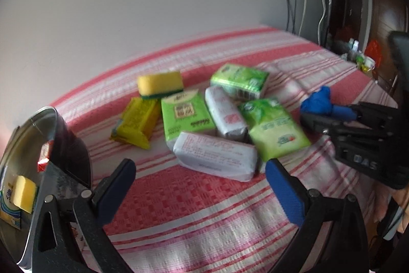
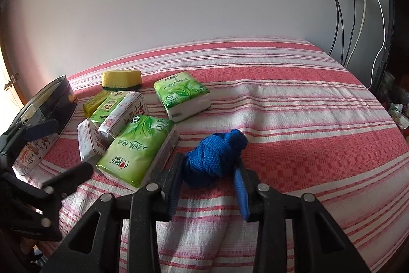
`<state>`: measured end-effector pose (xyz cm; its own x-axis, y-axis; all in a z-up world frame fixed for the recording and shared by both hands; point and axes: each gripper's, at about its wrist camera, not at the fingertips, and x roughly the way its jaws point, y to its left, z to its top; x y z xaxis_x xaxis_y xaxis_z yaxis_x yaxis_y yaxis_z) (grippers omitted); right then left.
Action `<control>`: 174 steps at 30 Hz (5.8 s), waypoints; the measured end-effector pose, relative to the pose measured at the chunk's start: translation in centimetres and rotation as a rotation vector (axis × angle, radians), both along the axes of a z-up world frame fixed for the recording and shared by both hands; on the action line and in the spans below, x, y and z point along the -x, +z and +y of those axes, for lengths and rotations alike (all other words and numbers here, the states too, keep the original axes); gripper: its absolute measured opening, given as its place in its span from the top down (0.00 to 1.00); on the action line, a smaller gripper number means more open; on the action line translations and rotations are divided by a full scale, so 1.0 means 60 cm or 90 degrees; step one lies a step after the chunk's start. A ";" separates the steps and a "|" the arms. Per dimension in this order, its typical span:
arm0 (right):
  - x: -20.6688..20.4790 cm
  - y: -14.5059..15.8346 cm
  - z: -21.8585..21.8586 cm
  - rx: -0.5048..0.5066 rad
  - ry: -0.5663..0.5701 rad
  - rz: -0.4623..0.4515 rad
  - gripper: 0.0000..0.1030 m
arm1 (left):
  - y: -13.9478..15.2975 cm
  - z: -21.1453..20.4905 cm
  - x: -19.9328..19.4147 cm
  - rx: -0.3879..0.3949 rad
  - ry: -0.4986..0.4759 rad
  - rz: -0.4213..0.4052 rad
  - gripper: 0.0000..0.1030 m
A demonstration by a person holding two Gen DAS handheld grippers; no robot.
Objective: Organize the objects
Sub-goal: 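Grasp the blue cloth with the right gripper while the left approaches the white soap bar, then grasp the white soap bar with the left gripper while the right holds the blue cloth, then carry the soap bar and blue cloth over the tin bowl with both grippers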
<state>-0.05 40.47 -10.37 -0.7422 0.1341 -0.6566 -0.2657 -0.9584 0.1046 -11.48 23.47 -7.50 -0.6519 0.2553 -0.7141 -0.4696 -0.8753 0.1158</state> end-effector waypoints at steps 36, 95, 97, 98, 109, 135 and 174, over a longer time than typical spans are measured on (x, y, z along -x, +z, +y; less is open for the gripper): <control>-0.034 0.018 -0.022 -0.037 -0.010 0.086 0.62 | 0.018 -0.037 -0.020 -0.062 0.017 0.078 0.36; -0.078 0.033 -0.049 -0.112 -0.037 0.220 0.62 | 0.052 -0.113 -0.062 -0.179 0.132 0.229 0.36; -0.081 0.034 -0.050 -0.115 -0.037 0.226 0.62 | 0.054 -0.118 -0.061 -0.189 0.135 0.231 0.36; -0.081 0.034 -0.051 -0.117 -0.036 0.228 0.62 | 0.054 -0.120 -0.061 -0.194 0.136 0.230 0.36; -0.083 0.037 -0.059 -0.130 -0.037 0.235 0.62 | 0.058 -0.133 -0.067 -0.210 0.138 0.246 0.36; -0.026 0.113 -0.171 -0.126 0.104 0.260 0.62 | 0.113 -0.268 -0.095 -0.196 0.255 0.303 0.36; 0.182 0.141 -0.436 -0.096 0.373 0.157 0.62 | 0.054 -0.454 -0.009 -0.099 0.442 0.214 0.36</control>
